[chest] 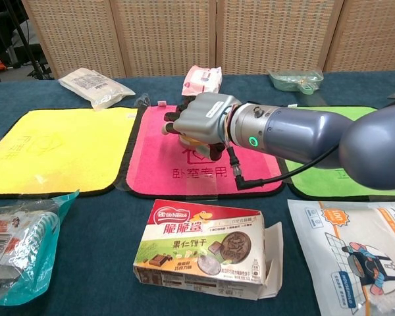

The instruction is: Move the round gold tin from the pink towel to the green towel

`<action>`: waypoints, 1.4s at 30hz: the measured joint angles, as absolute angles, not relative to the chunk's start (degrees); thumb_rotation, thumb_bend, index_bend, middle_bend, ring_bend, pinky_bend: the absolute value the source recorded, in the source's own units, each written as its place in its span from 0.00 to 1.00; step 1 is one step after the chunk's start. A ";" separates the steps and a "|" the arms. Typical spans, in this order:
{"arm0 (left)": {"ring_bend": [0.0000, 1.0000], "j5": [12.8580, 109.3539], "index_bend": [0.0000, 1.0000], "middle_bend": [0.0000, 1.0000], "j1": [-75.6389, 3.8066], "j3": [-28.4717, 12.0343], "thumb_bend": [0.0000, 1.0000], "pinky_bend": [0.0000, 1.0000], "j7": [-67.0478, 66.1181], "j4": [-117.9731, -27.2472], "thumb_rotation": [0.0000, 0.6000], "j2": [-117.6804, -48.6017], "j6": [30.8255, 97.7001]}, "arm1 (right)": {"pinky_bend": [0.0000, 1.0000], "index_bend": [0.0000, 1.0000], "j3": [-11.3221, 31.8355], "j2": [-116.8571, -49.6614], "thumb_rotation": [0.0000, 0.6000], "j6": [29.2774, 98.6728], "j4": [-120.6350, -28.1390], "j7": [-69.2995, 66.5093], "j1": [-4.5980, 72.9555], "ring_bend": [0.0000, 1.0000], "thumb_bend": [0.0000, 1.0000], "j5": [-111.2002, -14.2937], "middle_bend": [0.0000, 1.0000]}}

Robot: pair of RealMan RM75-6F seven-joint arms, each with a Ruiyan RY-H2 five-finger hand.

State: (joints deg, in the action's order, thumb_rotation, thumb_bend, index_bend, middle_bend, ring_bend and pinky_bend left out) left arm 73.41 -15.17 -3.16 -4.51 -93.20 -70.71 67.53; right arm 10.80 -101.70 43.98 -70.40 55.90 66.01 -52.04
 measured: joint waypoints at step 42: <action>0.00 73.81 0.04 0.00 -15.23 -2.76 0.16 0.00 -4.08 -93.61 1.00 -70.42 67.88 | 0.00 0.08 5.61 -99.93 1.00 46.52 -70.83 60.37 68.20 0.00 0.65 -38.28 0.00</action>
State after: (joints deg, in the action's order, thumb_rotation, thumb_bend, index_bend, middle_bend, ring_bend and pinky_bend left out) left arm 73.81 -15.23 -2.76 -4.08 -93.61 -70.42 67.88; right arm 5.61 -99.93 46.52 -70.83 60.37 68.20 -38.28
